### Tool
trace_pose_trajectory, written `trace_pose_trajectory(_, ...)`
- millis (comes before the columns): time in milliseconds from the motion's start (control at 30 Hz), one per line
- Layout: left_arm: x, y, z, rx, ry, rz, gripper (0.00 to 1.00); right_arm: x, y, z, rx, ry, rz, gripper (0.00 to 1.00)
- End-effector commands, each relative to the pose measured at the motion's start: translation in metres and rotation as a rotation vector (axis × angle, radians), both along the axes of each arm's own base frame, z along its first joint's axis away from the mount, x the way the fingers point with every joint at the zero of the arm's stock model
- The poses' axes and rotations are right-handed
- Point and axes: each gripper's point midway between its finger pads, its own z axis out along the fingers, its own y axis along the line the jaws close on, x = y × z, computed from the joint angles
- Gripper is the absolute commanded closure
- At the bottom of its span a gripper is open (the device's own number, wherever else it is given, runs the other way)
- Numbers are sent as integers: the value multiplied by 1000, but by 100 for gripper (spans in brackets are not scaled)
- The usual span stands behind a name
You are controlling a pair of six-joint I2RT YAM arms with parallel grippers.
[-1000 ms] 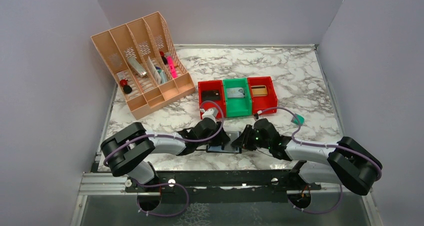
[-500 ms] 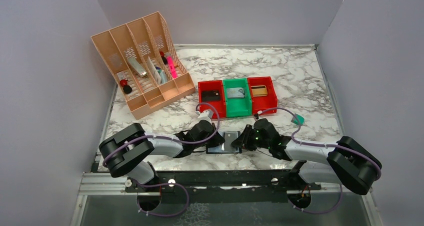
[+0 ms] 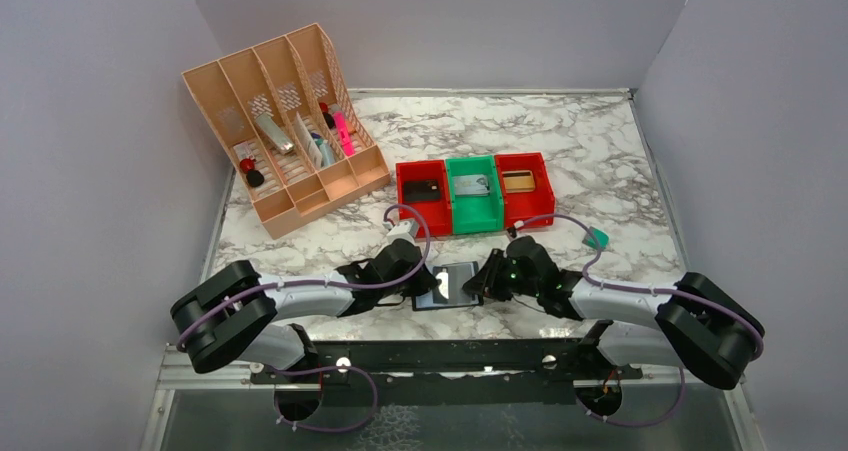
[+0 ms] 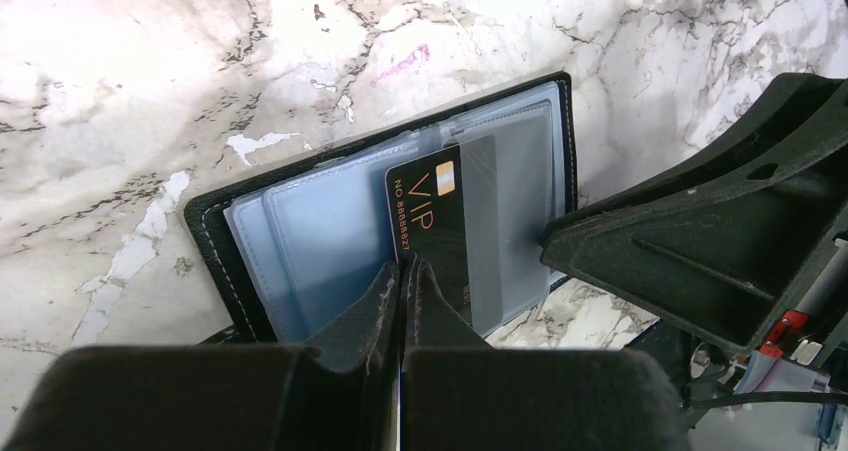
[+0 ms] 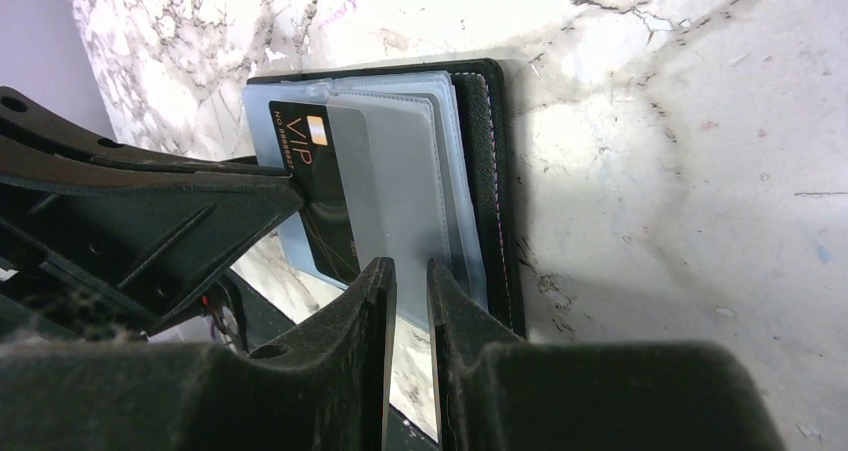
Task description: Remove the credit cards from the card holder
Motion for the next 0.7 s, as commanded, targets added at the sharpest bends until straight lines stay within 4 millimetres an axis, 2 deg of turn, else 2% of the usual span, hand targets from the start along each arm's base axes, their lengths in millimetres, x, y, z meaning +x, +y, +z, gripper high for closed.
trace_pose_trajectory(0, -7, 15, -13, 86, 15, -23, 100, -17, -34, -35, -195, 64, 15, 75)
trace_pose_trajectory(233, -5, 10, -3, 69, 2, -34, 100, 0, -4, 36, -88, -170, 184, 70)
trace_pose_trajectory(367, -4, 10, 2, 59, -9, -32, 100, -2, 18, 61, 22, -226, 266, 68)
trace_pose_trajectory(467, -4, 7, 4, 49, -10, -37, 100, -5, 31, 57, 53, -177, 309, 68)
trace_pose_trajectory(667, -6, -1, 9, 3, 1, -57, 100, -11, 35, 10, 8, -11, 309, 68)
